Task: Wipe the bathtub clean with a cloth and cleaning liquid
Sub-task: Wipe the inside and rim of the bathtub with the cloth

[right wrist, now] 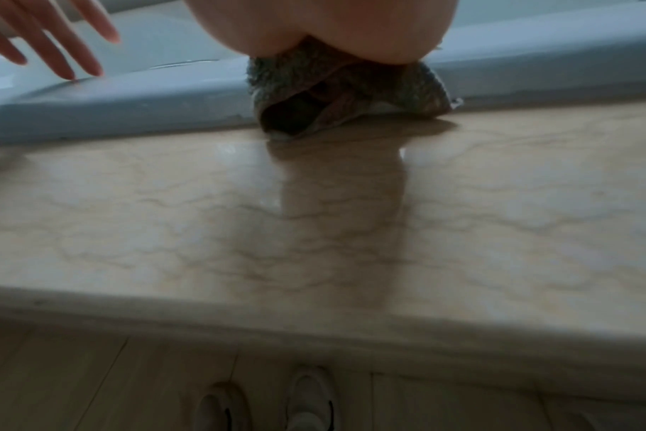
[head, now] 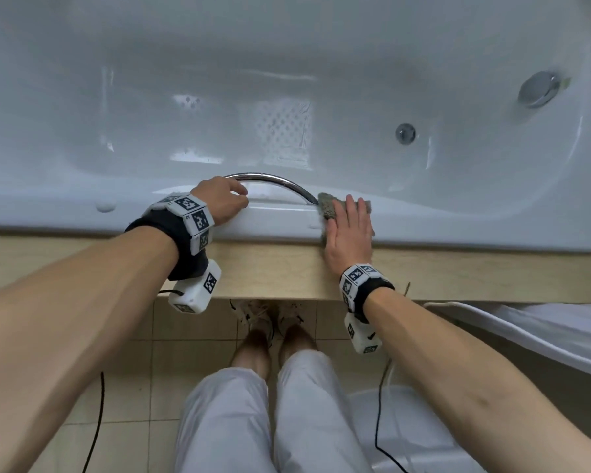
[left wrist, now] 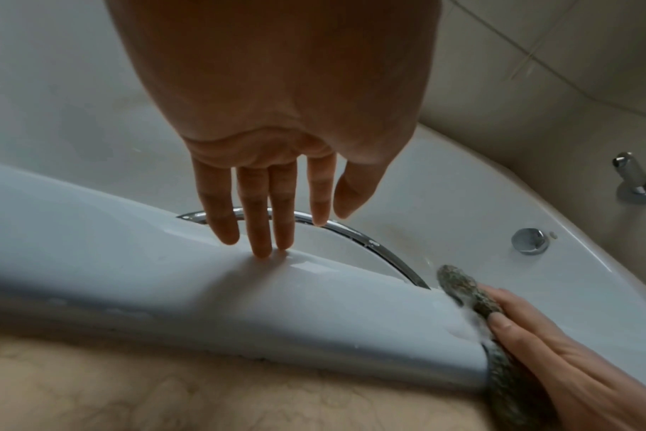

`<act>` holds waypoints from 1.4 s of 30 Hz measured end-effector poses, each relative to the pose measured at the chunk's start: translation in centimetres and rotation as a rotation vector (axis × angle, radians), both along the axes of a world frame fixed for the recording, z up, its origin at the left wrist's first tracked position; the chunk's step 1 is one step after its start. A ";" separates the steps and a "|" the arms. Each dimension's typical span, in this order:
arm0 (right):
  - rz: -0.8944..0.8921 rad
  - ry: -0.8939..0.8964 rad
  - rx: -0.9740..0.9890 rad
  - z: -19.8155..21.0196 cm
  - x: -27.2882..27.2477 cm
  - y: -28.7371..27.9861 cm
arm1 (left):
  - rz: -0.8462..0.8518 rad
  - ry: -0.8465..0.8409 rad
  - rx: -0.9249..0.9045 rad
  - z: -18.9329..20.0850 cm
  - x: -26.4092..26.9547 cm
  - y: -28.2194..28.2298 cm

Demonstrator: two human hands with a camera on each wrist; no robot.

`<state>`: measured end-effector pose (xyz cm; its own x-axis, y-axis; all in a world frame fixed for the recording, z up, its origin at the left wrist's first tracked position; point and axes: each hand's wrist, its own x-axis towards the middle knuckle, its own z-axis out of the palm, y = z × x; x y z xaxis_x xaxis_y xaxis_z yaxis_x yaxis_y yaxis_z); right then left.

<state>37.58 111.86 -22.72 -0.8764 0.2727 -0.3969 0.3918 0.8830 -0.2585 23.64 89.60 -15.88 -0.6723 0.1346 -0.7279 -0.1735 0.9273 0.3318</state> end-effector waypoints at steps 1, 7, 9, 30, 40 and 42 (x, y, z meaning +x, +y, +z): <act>-0.011 0.006 0.001 0.0 0.3 0.8 | 0.007 0.004 -0.001 0.0 0.2 0.1; -0.082 0.044 -0.019 -0.4 0.7 2.2 | 0.024 0.003 0.005 0.6 1.3 0.5; -0.120 0.069 -0.008 -0.7 0.4 1.4 | 0.047 0.000 0.001 0.8 1.2 0.0; -0.214 0.066 -0.024 -0.5 -6.4 -26.1 | 0.197 0.012 0.029 0.1 -4.4 -23.6; -0.111 0.038 -0.087 -0.1 -10.3 -40.4 | -0.007 -0.016 -0.046 -1.1 -7.2 -34.3; -0.104 0.013 -0.093 0.0 -10.4 -40.4 | -0.085 -0.070 -0.095 -1.4 -7.2 -34.8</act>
<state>27.14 71.41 -22.68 -0.8504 0.3252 -0.4137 0.4763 0.8099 -0.3424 16.39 54.75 -17.23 -0.6086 0.1172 -0.7847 -0.1129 0.9662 0.2319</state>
